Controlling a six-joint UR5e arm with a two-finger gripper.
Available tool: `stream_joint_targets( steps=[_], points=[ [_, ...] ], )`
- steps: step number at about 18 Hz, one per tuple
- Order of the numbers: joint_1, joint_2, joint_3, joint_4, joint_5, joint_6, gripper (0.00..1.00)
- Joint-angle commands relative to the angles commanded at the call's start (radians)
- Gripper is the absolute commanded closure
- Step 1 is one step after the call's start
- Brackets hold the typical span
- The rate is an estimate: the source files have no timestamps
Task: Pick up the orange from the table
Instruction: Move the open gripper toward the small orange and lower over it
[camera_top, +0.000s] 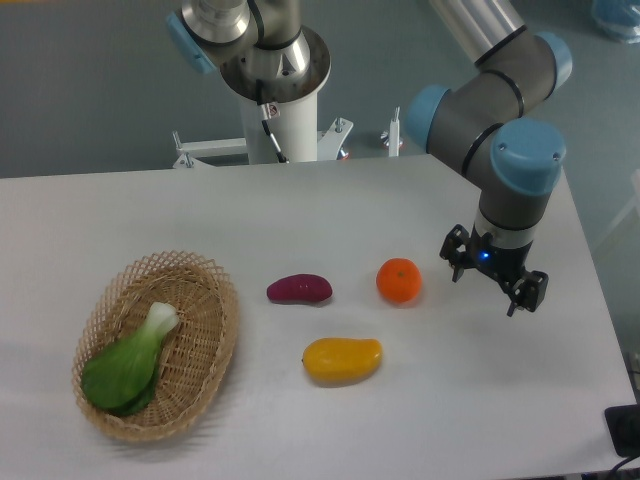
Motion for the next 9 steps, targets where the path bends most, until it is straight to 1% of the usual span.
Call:
stream_joint_targets(
  steps=[1, 2, 6, 9],
  points=[
    [-0.006, 0.011, -0.014, 0.017, -0.002, -0.003, 0.00],
    [-0.015, 0.015, -0.035, 0.020, -0.003, -0.003, 0.00],
    [-0.012, 0.037, -0.091, 0.026, -0.006, 0.004, 0.00],
    [-0.008, 0.057, -0.120, 0.026, -0.011, 0.008, 0.00]
  ],
)
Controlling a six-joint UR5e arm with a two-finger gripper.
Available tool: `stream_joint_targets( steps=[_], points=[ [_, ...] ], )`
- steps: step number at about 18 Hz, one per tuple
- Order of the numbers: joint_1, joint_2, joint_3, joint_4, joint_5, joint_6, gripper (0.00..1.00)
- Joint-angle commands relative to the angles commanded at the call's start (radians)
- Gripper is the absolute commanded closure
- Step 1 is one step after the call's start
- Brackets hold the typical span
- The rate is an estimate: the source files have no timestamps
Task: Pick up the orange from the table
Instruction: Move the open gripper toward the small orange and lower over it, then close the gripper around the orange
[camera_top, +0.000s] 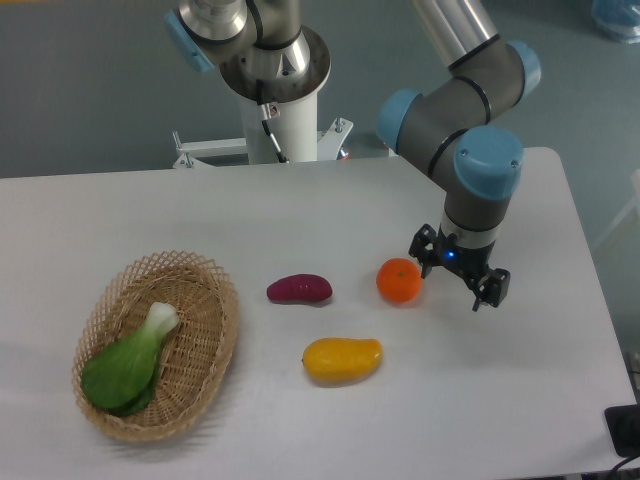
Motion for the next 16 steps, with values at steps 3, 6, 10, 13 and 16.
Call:
stream_joint_targets(
  steps=[3, 6, 10, 13, 16],
  points=[
    [-0.002, 0.029, -0.061, 0.000, -0.003, 0.000, 0.00],
    [-0.011, 0.046, -0.124, 0.003, 0.000, 0.000, 0.00],
    [-0.014, 0.046, -0.160, 0.003, 0.002, -0.002, 0.00],
    [-0.021, 0.037, -0.167, 0.005, 0.006, -0.009, 0.00],
    [-0.023, 0.026, -0.179, 0.029, 0.006, -0.011, 0.00]
  ],
)
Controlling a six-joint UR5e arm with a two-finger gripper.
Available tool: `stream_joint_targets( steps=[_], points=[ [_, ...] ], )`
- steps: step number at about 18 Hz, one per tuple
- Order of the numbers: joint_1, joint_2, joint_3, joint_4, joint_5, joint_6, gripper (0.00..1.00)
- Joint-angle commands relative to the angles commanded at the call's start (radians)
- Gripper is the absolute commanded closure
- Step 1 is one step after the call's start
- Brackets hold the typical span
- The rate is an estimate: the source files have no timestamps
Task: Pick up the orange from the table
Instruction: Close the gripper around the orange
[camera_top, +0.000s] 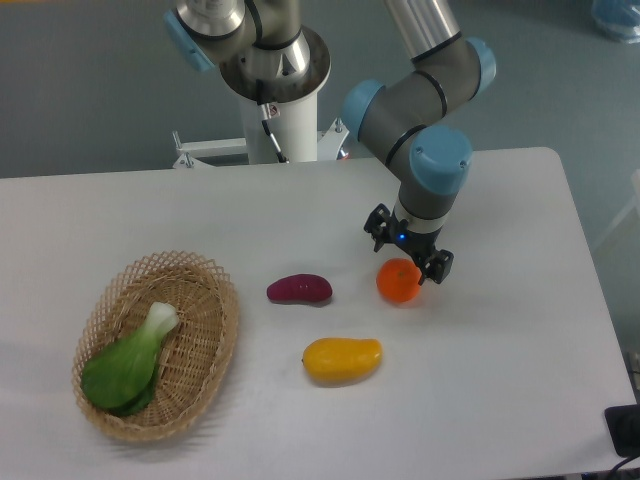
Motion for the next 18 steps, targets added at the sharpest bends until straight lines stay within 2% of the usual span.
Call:
stream_joint_targets(
  steps=[4, 8, 9, 13, 14, 18],
  points=[
    [-0.009, -0.025, -0.032, 0.100, 0.003, 0.000, 0.00],
    [-0.009, -0.028, -0.034, 0.106, 0.003, 0.000, 0.00],
    [-0.009, -0.028, -0.032, 0.106, 0.003, 0.002, 0.03],
    [-0.009, -0.026, -0.026, 0.106, 0.003, 0.002, 0.27],
    [-0.009, -0.025, -0.023, 0.106, 0.003, 0.002, 0.30],
    [-0.002, -0.003, -0.008, 0.104, 0.003, 0.011, 0.30]
  ],
)
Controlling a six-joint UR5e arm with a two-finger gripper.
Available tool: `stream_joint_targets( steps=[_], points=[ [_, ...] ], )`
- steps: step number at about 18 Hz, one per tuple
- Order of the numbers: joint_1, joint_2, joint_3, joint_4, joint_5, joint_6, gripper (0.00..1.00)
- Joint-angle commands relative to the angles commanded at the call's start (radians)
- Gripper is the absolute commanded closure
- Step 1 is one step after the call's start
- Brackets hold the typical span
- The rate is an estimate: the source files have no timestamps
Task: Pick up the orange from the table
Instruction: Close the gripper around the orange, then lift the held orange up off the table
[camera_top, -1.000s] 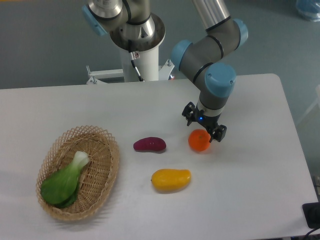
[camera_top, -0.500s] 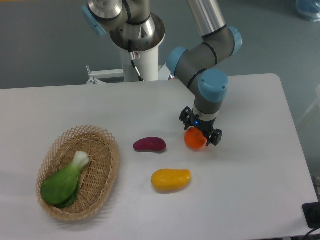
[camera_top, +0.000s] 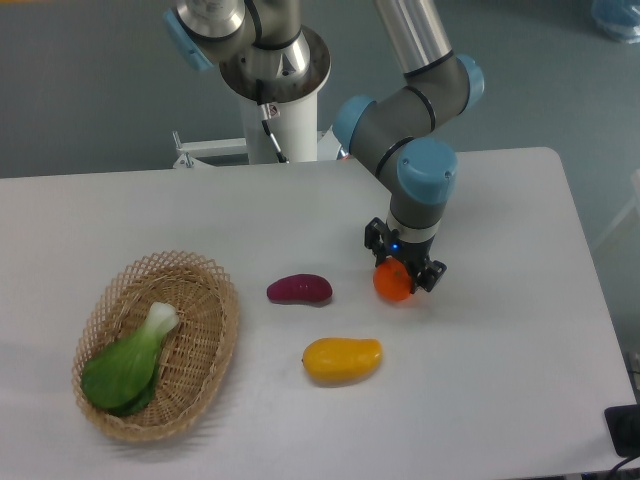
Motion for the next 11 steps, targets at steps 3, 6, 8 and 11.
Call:
stream_joint_targets(
  steps=[3, 6, 8, 11],
  points=[
    [0.006, 0.018, 0.037, -0.006, 0.002, 0.000, 0.30],
    [0.015, 0.028, 0.089, -0.020, 0.002, -0.005, 0.30],
    [0.026, 0.037, 0.112, -0.021, 0.002, -0.006, 0.30],
    [0.034, 0.035, 0.188, -0.058, 0.000, -0.008, 0.31]
  ],
)
